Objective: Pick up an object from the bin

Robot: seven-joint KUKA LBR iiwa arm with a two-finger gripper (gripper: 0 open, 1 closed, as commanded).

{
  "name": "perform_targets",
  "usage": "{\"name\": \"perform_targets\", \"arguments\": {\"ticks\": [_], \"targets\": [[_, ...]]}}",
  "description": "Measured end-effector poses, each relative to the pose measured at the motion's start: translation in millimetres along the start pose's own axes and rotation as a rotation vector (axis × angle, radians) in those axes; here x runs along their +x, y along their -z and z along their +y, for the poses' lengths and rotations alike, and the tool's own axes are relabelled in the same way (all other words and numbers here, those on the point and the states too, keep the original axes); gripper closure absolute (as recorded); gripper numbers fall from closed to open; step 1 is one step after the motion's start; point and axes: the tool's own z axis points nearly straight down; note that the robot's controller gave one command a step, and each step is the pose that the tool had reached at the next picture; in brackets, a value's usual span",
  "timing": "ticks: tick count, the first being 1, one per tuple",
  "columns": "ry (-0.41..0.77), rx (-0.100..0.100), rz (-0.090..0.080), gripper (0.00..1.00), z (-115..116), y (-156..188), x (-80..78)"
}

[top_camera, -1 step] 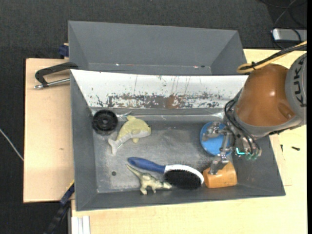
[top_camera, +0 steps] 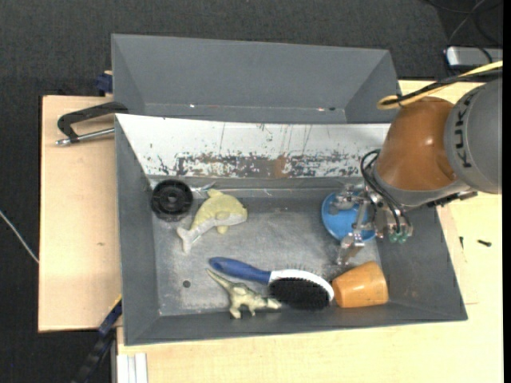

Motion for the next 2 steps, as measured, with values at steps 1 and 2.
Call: {"name": "perform_targets", "arguments": {"ticks": [1, 2], "targets": [[0.000, 0.003, 0.004, 1.00, -2, 6, 0.9], [0.330, 0.001, -0.002, 1.00, -5, 172, -21.9]]}}
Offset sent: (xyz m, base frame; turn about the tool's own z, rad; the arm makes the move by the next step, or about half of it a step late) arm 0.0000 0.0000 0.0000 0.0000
